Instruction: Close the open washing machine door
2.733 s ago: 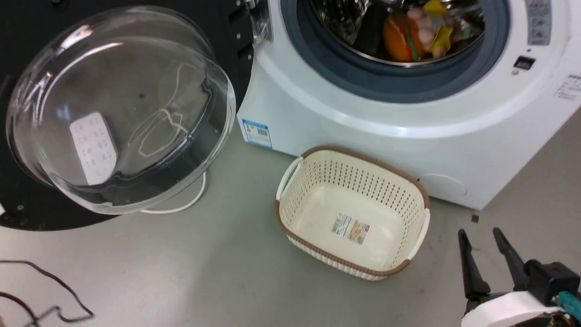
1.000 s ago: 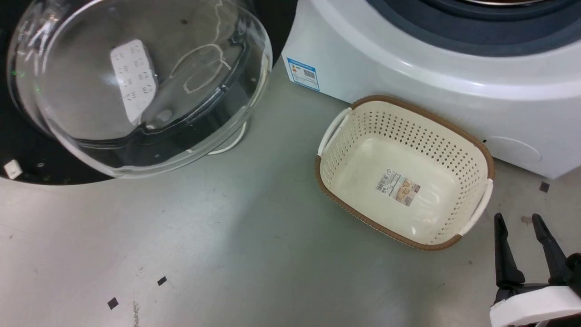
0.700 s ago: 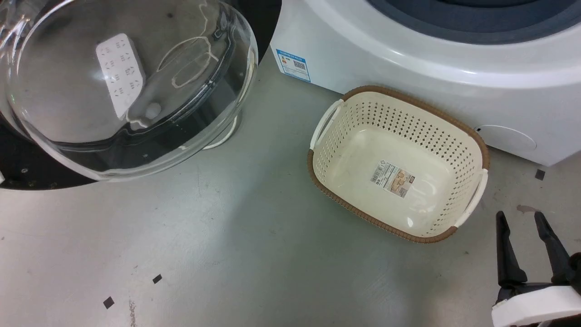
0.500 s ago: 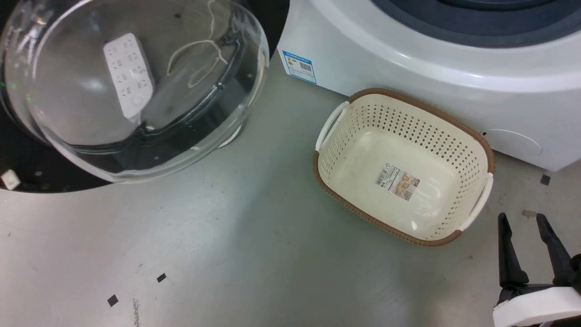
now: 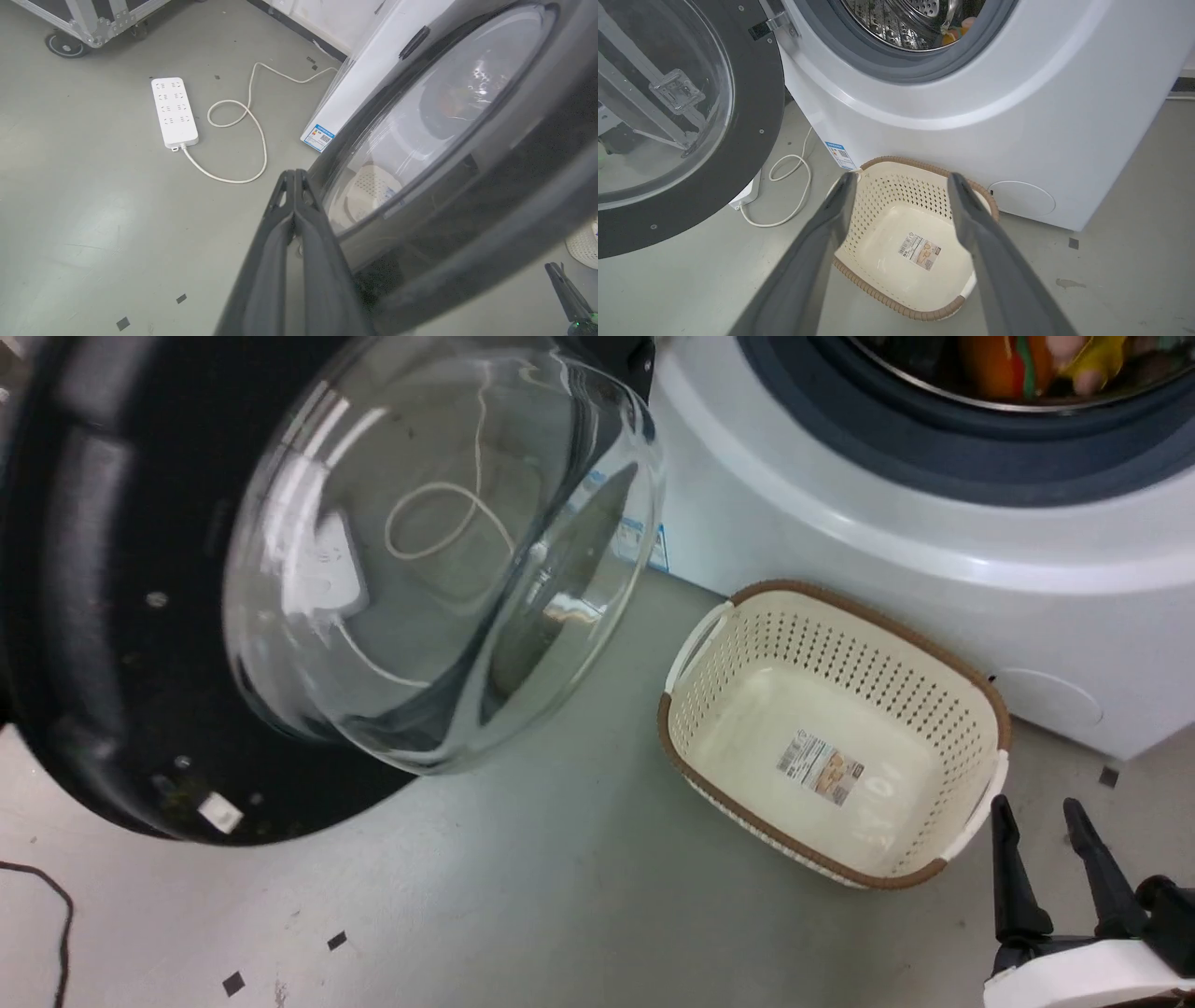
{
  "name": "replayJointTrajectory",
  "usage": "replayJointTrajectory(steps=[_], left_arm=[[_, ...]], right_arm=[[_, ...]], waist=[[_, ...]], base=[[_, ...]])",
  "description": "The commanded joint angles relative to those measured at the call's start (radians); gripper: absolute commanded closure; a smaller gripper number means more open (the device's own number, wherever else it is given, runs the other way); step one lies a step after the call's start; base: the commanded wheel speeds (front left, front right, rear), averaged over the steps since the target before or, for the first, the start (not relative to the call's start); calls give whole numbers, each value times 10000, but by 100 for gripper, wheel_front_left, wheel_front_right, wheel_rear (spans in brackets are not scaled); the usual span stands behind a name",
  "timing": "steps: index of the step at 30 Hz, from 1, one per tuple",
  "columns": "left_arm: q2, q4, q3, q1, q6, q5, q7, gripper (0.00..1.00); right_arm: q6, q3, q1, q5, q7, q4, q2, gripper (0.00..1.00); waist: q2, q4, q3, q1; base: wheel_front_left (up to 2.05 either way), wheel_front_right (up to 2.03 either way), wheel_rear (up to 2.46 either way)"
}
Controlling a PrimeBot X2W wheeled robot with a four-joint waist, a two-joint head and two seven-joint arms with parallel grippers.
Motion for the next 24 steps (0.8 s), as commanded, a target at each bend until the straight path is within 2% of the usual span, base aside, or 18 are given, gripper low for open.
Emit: replayJointTrajectory(steps=[1, 9, 13, 14, 15, 16, 18, 19, 20, 24], left_arm=[[-19, -364, -63, 199, -44, -81, 7, 100], [-308, -2563, -760, 857, -44, 124, -101, 100], [-573, -3225, -1242, 973, -44, 330, -81, 100], [-829, -3579, -1624, 915, -44, 535, -63, 100], [-829, -3579, -1624, 915, -44, 535, -63, 100], [-1177, -3851, -2031, 746, -44, 760, -91, 100], [-1343, -3929, -2242, 645, -44, 900, -105, 100], [-1730, -4002, -2656, 390, -44, 1182, -197, 100], [-1730, -4002, -2656, 390, -44, 1182, -197, 100], [-2588, -3772, -3451, -171, -44, 1663, -517, 100]], right_arm=[[8, 11, -100, 112, -148, 148, -1, 0], [8, -21, -96, 664, -726, 1004, -1, 0], [8, -72, -78, 805, -865, 1216, -1, 0], [8, -148, -68, 879, -928, 1314, -1, 0], [8, -148, -68, 879, -928, 1314, -1, 0], [8, -237, -75, 938, -975, 1387, -1, 0], [8, -278, -90, 956, -992, 1417, -1, 0], [8, -355, -129, 1004, -1018, 1459, -1, 0], [8, -355, -129, 1004, -1018, 1459, -1, 0], [8, -396, -213, 1109, -1045, 1518, -1, 0]], waist=[[0, -76, -298, 0], [0, -612, -1223, 0], [0, -922, -1455, 0], [0, -1137, -1548, 0], [0, -1137, -1548, 0], [0, -1376, -1620, 0], [0, -1512, -1642, 0], [0, -1795, -1665, 0], [0, -1795, -1665, 0], [0, -2465, -1652, 0]], base=[[0, 0, 0], [0, 0, 0], [0, 0, 0], [0, 0, 0], [0, 0, 0], [0, 0, 0], [0, 0, 0], [0, 0, 0], [0, 0, 0], [0, 0, 0]])
